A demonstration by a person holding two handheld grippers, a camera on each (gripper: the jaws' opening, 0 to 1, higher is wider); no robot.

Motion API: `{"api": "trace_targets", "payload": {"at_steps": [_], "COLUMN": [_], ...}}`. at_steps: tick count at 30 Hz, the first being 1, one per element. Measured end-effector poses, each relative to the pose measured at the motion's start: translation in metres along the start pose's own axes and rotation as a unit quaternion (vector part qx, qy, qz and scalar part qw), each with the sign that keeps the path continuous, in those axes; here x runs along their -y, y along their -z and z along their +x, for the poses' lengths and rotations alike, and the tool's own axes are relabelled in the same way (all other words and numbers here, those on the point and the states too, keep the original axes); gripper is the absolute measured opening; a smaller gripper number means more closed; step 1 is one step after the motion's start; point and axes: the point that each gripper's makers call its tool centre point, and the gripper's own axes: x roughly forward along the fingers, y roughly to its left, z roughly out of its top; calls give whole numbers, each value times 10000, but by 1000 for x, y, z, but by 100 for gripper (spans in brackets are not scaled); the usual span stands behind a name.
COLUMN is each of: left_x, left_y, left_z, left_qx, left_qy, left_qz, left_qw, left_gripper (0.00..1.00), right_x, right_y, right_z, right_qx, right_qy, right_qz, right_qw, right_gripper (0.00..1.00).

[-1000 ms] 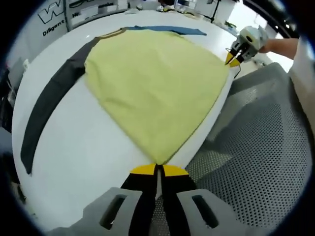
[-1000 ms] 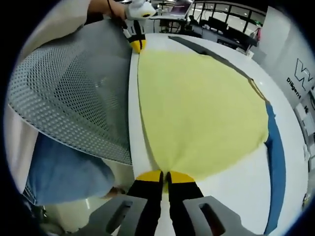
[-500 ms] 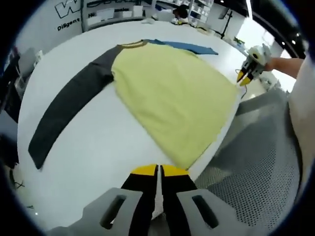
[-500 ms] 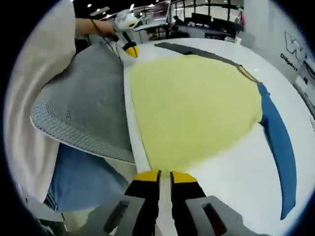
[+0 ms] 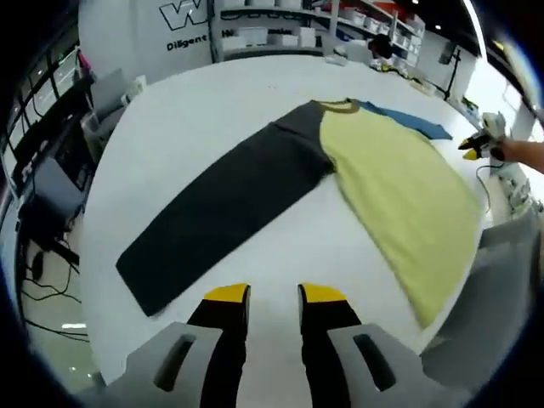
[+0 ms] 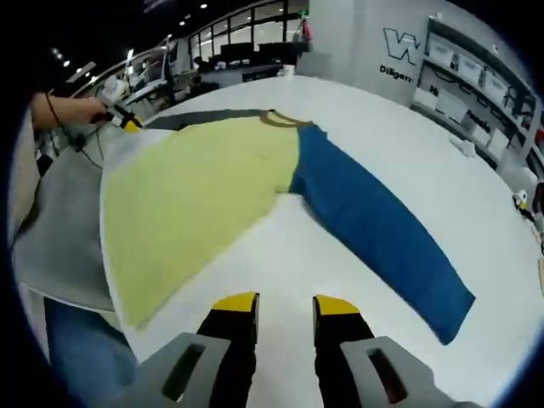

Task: Fold the garment on the visible template until the final outline fits inside the template.

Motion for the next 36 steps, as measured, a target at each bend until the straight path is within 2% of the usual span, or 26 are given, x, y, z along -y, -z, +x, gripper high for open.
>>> {"api": "trace_targets", "payload": {"at_steps": [2, 4, 5, 6, 9, 11, 14, 16, 17, 18, 19, 22, 26, 30, 36], "left_x": [-17, -24, -36, -42, -67, -77, -86, -90, -92, -87, -93, -93, -95, -95, -96], "left_y": [-7, -11, -15, -17, -20, -22, -21, -15, -13, -18, -15, -15, -9, -10, -14], "left_z": [7, 11, 17, 20, 32, 37, 45, 50, 52, 56, 55, 51, 44, 40, 40], "left_qx": [-4, -11, -43, -66, -199, -265, -409, -597, -654, -511, -575, -622, -656, -674, -718], "left_qy": [-144, -185, -294, -341, -641, -738, -799, -837, -858, -647, -824, -815, -812, -811, -809], "left_qz": [-110, -171, -274, -340, -518, -610, -671, -731, -742, -818, -988, -923, -1294, -1349, -1385], "left_qw": [9998, 9997, 9992, 9988, 9964, 9951, 9937, 9920, 9914, 9932, 9900, 9904, 9861, 9852, 9844], "left_gripper": [24, 26, 28, 30, 35, 36, 36, 37, 38, 37, 39, 44, 42, 37, 37], "right_x": [23, 43, 51, 65, 88, 106, 123, 126, 130, 131, 133, 138, 138, 141, 145], "right_y": [-4, -5, -6, -7, -4, -1, 6, 16, 17, 19, 18, 17, 16, 14, 16], "right_z": [4, 9, 11, 13, 18, 20, 24, 27, 29, 30, 29, 30, 25, 22, 19], "right_qx": [44, 43, 62, 60, -59, -140, -265, -483, -438, -454, -379, -277, -221, -209, -275], "right_qy": [228, 399, 481, 661, 890, 1116, 1255, 1271, 1273, 1283, 1314, 1307, 1304, 1280, 1195], "right_qz": [309, 690, 797, 883, 1131, 1297, 1475, 1666, 1700, 1691, 1705, 1639, 1620, 1613, 1547], "right_qw": [9993, 9968, 9956, 9939, 9896, 9851, 9807, 9766, 9762, 9762, 9758, 9774, 9779, 9784, 9803], "right_gripper": [21, 23, 24, 25, 27, 27, 29, 28, 29, 31, 32, 31, 27, 20, 18]}}
